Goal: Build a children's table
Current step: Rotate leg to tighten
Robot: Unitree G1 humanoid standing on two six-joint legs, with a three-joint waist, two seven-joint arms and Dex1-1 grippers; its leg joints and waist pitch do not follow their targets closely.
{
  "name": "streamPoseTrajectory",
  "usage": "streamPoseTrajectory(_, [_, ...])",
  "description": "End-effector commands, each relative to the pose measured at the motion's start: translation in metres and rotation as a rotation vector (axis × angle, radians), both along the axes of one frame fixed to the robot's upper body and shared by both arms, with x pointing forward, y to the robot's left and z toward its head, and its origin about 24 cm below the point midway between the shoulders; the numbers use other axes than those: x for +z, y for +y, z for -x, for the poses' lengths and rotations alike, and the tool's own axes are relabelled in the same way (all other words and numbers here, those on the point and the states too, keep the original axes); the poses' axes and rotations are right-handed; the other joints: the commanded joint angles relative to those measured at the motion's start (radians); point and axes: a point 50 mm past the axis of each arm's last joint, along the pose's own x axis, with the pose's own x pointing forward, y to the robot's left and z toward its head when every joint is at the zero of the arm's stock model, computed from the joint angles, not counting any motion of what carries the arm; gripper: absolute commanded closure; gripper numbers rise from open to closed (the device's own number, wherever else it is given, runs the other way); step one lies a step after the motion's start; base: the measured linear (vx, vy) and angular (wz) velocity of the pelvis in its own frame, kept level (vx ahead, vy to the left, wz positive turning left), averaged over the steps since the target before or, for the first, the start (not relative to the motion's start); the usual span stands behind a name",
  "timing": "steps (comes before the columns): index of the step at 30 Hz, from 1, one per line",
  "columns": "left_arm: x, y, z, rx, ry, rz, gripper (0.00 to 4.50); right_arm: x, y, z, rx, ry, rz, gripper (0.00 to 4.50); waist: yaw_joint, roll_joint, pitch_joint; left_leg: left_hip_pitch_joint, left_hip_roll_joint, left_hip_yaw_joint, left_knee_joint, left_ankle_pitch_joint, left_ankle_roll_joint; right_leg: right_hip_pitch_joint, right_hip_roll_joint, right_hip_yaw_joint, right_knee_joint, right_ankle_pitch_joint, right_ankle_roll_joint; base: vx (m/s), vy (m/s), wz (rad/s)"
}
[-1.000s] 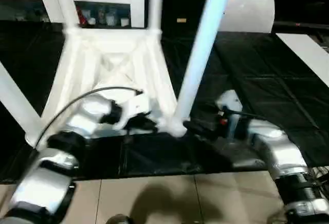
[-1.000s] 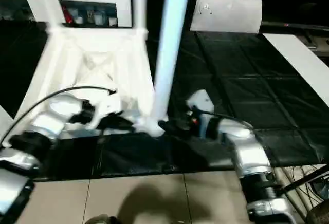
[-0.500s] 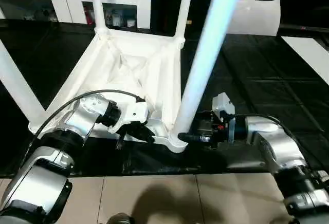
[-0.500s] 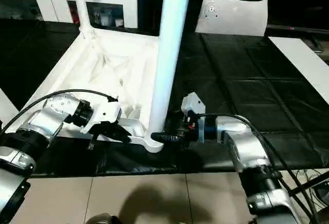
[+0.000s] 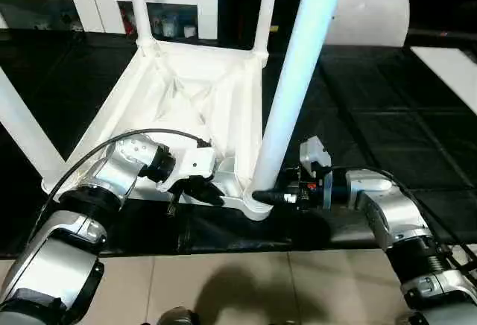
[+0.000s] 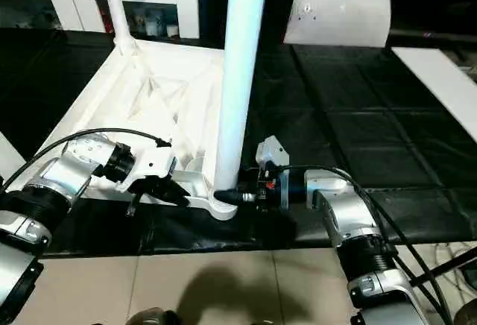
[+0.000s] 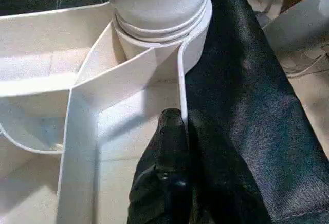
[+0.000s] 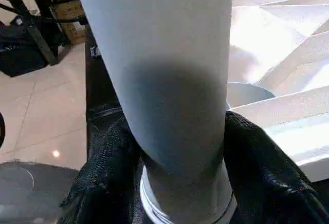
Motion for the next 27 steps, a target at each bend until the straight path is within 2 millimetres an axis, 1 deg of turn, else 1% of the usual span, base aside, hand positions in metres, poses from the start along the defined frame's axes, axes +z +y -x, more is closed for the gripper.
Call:
streamPoseTrajectory(1, [-0.006, -0.003, -0.002, 0.016, -0.003, -0.078, 4.50, 0.003, 0.004, 0.003, 0.012, -0.002, -0.037, 2.41, -0.008, 0.011, -0.046, 0.036, 0.081, -0.034, -0.088, -0.351, -0.031, 0.014, -0.079, 0.056, -0.074, -0.260, -0.248, 0.000, 0.000, 0.00])
streamPoseTrajectory(3, [-0.003, -0.007, -0.010, 0.106, -0.027, -0.037, 4.50, 0.000, 0.007, 0.004, -0.072, -0.004, -0.033, 2.50, -0.006, 0.011, -0.043, 0.039, 0.081, -0.033, -0.089, -0.362, -0.033, 0.010, -0.080, 0.058, -0.078, -0.289, -0.241, 0.000, 0.000, 0.00])
streamPoseTrajectory(4, [-0.003, -0.007, -0.010, 0.106, -0.027, -0.037, 4.50, 0.000, 0.007, 0.004, -0.072, -0.004, -0.033, 2.52, -0.005, 0.011, -0.042, 0.043, 0.081, -0.035, -0.090, -0.377, -0.039, 0.006, -0.081, 0.059, -0.082, -0.320, -0.231, 0.000, 0.000, 0.00])
streamPoseTrajectory(5, [0.001, -0.011, -0.014, 0.159, -0.032, 0.005, 4.50, -0.005, 0.011, 0.001, -0.191, -0.018, 0.000, 2.53, -0.009, 0.010, -0.039, 0.037, 0.079, -0.039, -0.093, -0.392, -0.049, 0.007, -0.084, 0.058, -0.086, -0.366, -0.216, 0.000, 0.000, 0.00])
streamPoseTrajectory(6, [0.001, -0.011, -0.014, 0.159, -0.032, 0.005, 4.50, -0.005, 0.011, 0.001, -0.191, -0.018, 0.000, 2.53, -0.010, 0.009, -0.038, 0.038, 0.079, -0.041, -0.094, -0.405, -0.056, 0.005, -0.085, 0.058, -0.088, -0.394, -0.206, 0.000, 0.000, 0.00])
streamPoseTrajectory(7, [0.004, -0.013, -0.017, 0.182, -0.038, 0.028, 4.50, -0.008, 0.014, -0.001, -0.273, -0.004, 0.003, 2.54, -0.018, 0.009, -0.037, 0.036, 0.078, -0.046, -0.094, -0.429, -0.063, 0.004, -0.089, 0.059, -0.091, -0.440, -0.191, 0.000, 0.000, 0.00])
streamPoseTrajectory(8, [0.004, -0.014, -0.018, 0.189, -0.040, 0.036, 4.50, -0.010, 0.016, -0.002, -0.302, 0.002, 0.002, 2.54, -0.020, 0.009, -0.036, 0.035, 0.078, -0.049, -0.097, -0.436, -0.066, 0.005, -0.090, 0.057, -0.095, -0.462, -0.182, 0.000, 0.000, 0.00])
streamPoseTrajectory(9, [0.008, -0.017, -0.021, 0.221, -0.055, 0.050, 4.50, -0.014, 0.025, -0.004, -0.421, 0.037, -0.019, 2.55, -0.026, 0.012, -0.034, 0.034, 0.078, -0.052, -0.099, -0.452, -0.073, 0.001, -0.089, 0.059, -0.097, -0.489, -0.169, 0.000, 0.000, 0.00])
streamPoseTrajectory(10, [0.009, -0.018, -0.023, 0.237, -0.065, 0.052, 4.50, -0.016, 0.030, -0.006, -0.485, 0.060, -0.033, 2.55, -0.032, 0.012, -0.036, 0.039, 0.076, -0.055, -0.099, -0.478, -0.085, -0.006, -0.088, 0.058, -0.101, -0.511, -0.157, 0.000, 0.000, 0.00])
streamPoseTrajectory(11, [0.010, -0.020, -0.026, 0.256, -0.072, 0.052, 4.50, -0.018, 0.039, -0.007, -0.554, 0.091, -0.050, 2.55, -0.041, 0.013, -0.035, 0.032, 0.074, -0.060, -0.101, -0.481, -0.089, -0.001, -0.089, 0.056, -0.099, -0.515, -0.150, 0.000, 0.000, 0.00])
streamPoseTrajectory(12, [0.010, -0.020, -0.026, 0.256, -0.072, 0.052, 4.50, -0.018, 0.039, -0.007, -0.554, 0.091, -0.050, 2.55, -0.047, 0.011, -0.035, 0.028, 0.074, -0.060, -0.105, -0.477, -0.090, 0.000, -0.087, 0.055, -0.099, -0.512, -0.146, 0.000, 0.000, 0.00])
streamPoseTrajectory(13, [0.011, -0.021, -0.027, 0.271, -0.080, 0.053, 4.50, -0.019, 0.047, -0.008, -0.601, 0.113, -0.061, 2.55, -0.052, 0.017, -0.036, 0.025, 0.074, -0.063, -0.107, -0.479, -0.094, 0.000, -0.088, 0.054, -0.099, -0.504, -0.142, 0.000, 0.000, 0.00])
streamPoseTrajectory(14, [0.011, -0.021, -0.027, 0.271, -0.080, 0.053, 4.50, -0.019, 0.047, -0.008, -0.601, 0.113, -0.061, 2.55, -0.055, 0.017, -0.035, 0.026, 0.074, -0.061, -0.107, -0.483, -0.095, -0.003, -0.086, 0.055, -0.100, -0.496, -0.142, 0.000, 0.000, 0.00])
streamPoseTrajectory(15, [0.012, -0.022, -0.029, 0.293, -0.084, 0.058, 4.50, -0.020, 0.057, -0.009, -0.648, 0.131, -0.062, 2.55, -0.062, 0.018, -0.036, 0.027, 0.073, -0.058, -0.105, -0.488, -0.093, -0.008, -0.084, 0.058, -0.100, -0.458, -0.153, 0.000, 0.000, 0.00])
streamPoseTrajectory(16, [0.012, -0.022, -0.029, 0.293, -0.084, 0.058, 4.50, -0.020, 0.057, -0.009, -0.648, 0.131, -0.062, 2.55, -0.062, 0.018, -0.036, 0.027, 0.073, -0.058, -0.105, -0.488, -0.093, -0.008, -0.084, 0.058, -0.100, -0.458, -0.153, 0.000, 0.000, 0.00])
streamPoseTrajectory(17, [0.014, -0.027, -0.034, 0.355, -0.106, 0.077, 4.50, -0.020, 0.082, -0.013, -0.775, 0.181, -0.076, 2.55, -0.072, 0.020, -0.034, 0.024, 0.069, -0.057, -0.106, -0.491, -0.105, -0.015, -0.083, 0.060, -0.096, -0.443, -0.167, 0.000, 0.000, 0.00])
streamPoseTrajectory(18, [0.014, -0.030, -0.035, 0.365, -0.110, 0.082, 4.50, -0.019, 0.092, -0.015, -0.806, 0.201, -0.076, 2.55, -0.077, 0.018, -0.037, 0.023, 0.066, -0.060, -0.105, -0.498, -0.110, -0.013, -0.083, 0.058, -0.094, -0.455, -0.162, 0.000, 0.000, 0.00])
streamPoseTrajectory(19, [0.014, -0.030, -0.036, 0.368, -0.111, 0.083, 4.50, -0.018, 0.095, -0.015, -0.816, 0.209, -0.075, 2.55, -0.080, 0.018, -0.037, 0.023, 0.066, -0.063, -0.106, -0.502, -0.112, -0.010, -0.084, 0.056, -0.095, -0.467, -0.157, 0.000, 0.000, 0.00])
streamPoseTrajectory(20, [0.014, -0.032, -0.035, 0.369, -0.109, 0.088, 4.50, -0.015, 0.105, -0.013, -0.785, 0.198, -0.086, 2.55, -0.082, 0.020, -0.036, 0.025, 0.068, -0.061, -0.106, -0.495, -0.104, -0.011, -0.082, 0.058, -0.098, -0.447, -0.155, 0.000, 0.000, 0.00])
streamPoseTrajectory(21, [0.013, -0.034, -0.035, 0.367, -0.105, 0.093, 4.50, -0.011, 0.113, -0.011, -0.738, 0.157, -0.084, 2.55, -0.084, 0.019, -0.035, 0.029, 0.069, -0.056, -0.104, -0.500, -0.097, -0.015, -0.079, 0.060, -0.100, -0.417, -0.162, 0.000, 0.000, 0.00])
streamPoseTrajectory(22, [0.013, -0.035, -0.035, 0.366, -0.104, 0.095, 4.50, -0.009, 0.116, -0.010, -0.721, 0.139, -0.082, 2.55, -0.083, 0.020, -0.035, 0.030, 0.069, -0.054, -0.103, -0.497, -0.094, -0.015, -0.078, 0.061, -0.099, -0.400, -0.166, 0.000, 0.000, 0.00])
streamPoseTrajectory(23, [0.012, -0.035, -0.035, 0.365, -0.103, 0.096, 4.50, -0.008, 0.117, -0.009, -0.710, 0.129, -0.081, 1.99, -0.084, 0.021, -0.038, 0.026, 0.069, -0.051, -0.104, -0.460, -0.084, -0.008, -0.077, 0.062, -0.093, -0.332, -0.179, 0.000, 0.000, 0.00])
streamPoseTrajectory(24, [0.011, -0.036, -0.033, 0.359, -0.097, 0.099, 4.50, -0.004, 0.116, -0.007, -0.676, 0.105, -0.109, 1.85, -0.084, 0.020, -0.039, 0.027, 0.069, -0.048, -0.103, -0.447, -0.080, -0.007, -0.075, 0.062, -0.091, -0.308, -0.185, 0.000, 0.000, 0.00])
streamPoseTrajectory(25, [0.010, -0.036, -0.033, 0.356, -0.096, 0.099, 4.50, -0.003, 0.112, -0.007, -0.663, 0.092, -0.120, 1.85, -0.082, 0.018, -0.041, 0.028, 0.068, -0.043, -0.100, -0.421, -0.067, -0.004, -0.075, 0.063, -0.089, -0.267, -0.196, 0.000, 0.000, 0.00])
streamPoseTrajectory(27, [0.010, -0.035, -0.032, 0.355, -0.095, 0.099, 4.50, -0.002, 0.108, -0.006, -0.655, 0.081, -0.125, 1.64, -0.077, 0.017, -0.043, 0.028, 0.068, -0.040, -0.097, -0.384, -0.049, 0.000, -0.077, 0.064, -0.088, -0.231, -0.204, 0.000, 0.000, 0.00])
